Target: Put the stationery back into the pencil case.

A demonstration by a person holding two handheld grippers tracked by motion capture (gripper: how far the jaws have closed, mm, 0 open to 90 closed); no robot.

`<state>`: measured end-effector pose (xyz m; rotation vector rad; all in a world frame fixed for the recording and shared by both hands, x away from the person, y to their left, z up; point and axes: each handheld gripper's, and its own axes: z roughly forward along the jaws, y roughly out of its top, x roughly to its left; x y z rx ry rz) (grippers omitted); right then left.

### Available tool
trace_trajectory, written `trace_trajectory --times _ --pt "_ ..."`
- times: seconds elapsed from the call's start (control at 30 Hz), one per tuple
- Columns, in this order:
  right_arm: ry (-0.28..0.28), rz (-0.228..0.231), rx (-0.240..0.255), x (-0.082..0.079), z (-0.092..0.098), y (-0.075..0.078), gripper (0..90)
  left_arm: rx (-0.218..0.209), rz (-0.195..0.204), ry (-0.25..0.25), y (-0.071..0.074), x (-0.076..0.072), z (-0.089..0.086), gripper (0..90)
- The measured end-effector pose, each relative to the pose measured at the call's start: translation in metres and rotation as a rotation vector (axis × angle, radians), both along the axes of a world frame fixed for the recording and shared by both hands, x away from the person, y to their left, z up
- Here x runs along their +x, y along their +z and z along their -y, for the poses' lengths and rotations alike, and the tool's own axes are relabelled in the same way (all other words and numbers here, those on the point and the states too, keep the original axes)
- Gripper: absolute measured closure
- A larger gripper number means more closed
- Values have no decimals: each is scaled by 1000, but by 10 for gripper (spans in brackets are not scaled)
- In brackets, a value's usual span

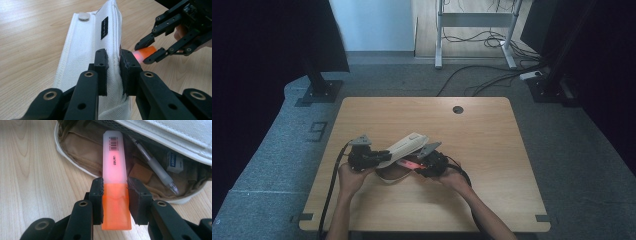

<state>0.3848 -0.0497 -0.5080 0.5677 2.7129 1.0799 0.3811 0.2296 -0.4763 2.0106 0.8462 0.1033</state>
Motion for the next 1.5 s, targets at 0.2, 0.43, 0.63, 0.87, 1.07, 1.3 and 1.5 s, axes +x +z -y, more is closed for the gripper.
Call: trace_trajectory --times 0.2,0.43,0.63,0.87,1.07,1.3,1.5 --pt "2 -1 -2 3 -7 -2 658 0 0 -1 0 0 0 768" --pt "13 -2 -4 7 -18 -4 658 -3 -1 -1 0 0 0 768" --pt "21 -1 -10 12 -29 -7 658 -3 -2 -1 0 0 0 768" --pt "30 -4 -15 16 -39 -9 657 -3 -3 -2 0 0 0 768" --pt "41 -9 -12 20 -48 -13 657 -3 -6 -3 0 0 -1 768" --pt "54 -11 -24 23 -58 -17 650 -5 -10 1 0 0 -2 767" --pt "36 -5 -28 26 -51 -18 549 -8 -15 2 -1 1 -4 767"
